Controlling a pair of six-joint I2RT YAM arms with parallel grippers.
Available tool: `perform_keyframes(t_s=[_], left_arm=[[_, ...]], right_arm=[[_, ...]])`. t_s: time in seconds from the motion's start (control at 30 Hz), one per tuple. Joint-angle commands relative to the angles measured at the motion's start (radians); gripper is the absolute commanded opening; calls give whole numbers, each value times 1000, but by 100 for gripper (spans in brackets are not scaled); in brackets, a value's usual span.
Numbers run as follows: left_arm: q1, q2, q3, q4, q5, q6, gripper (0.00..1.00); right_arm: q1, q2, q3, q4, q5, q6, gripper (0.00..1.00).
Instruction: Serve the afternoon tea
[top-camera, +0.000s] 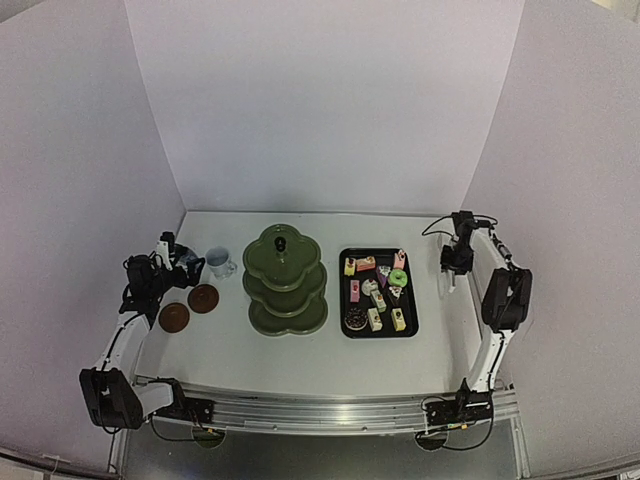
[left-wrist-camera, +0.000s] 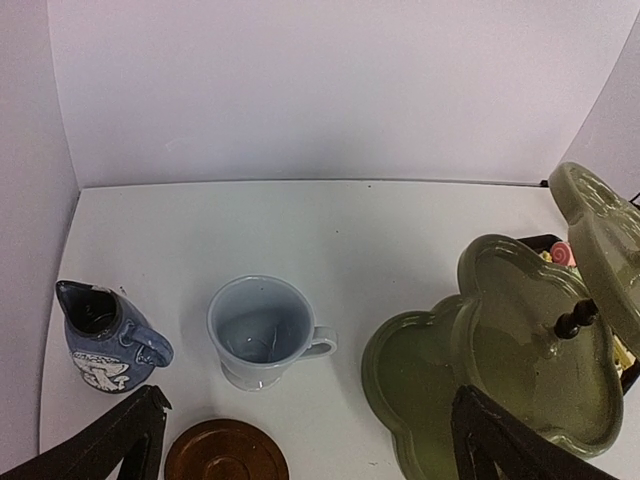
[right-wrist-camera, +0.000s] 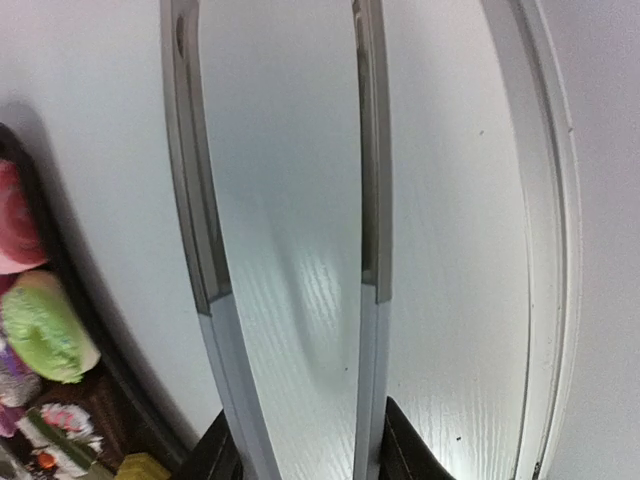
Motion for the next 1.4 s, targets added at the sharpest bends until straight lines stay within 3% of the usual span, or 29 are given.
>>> perform_keyframes(t_s=[0.0,0.17,0.4,0.53,0.73,1.03,1.37], left_arm=[[-3,11,40,48,17,16,100],[-4,15,41,54,28,10,100],[-3,15,33,75,37,-2,100],[-4,7,29,81,40,-3,100],[-4,5,14,106,52,-13,100],[-5,3,6,125,68,-12,99],[-6,4,10,134,85,3,100]], right_arm=[[5,-102,158,-231,-48,36,38],[8,-136,233,-319,-106,64,38],[97,-220,223,-325,-25,26,36],[242,-337,106,-260,81,-65,35],[385,-529,-102,-202,108,-76,34],[610,-772,-363,-197,110,181,33],[767,-811,-477,-308,171,321,37]])
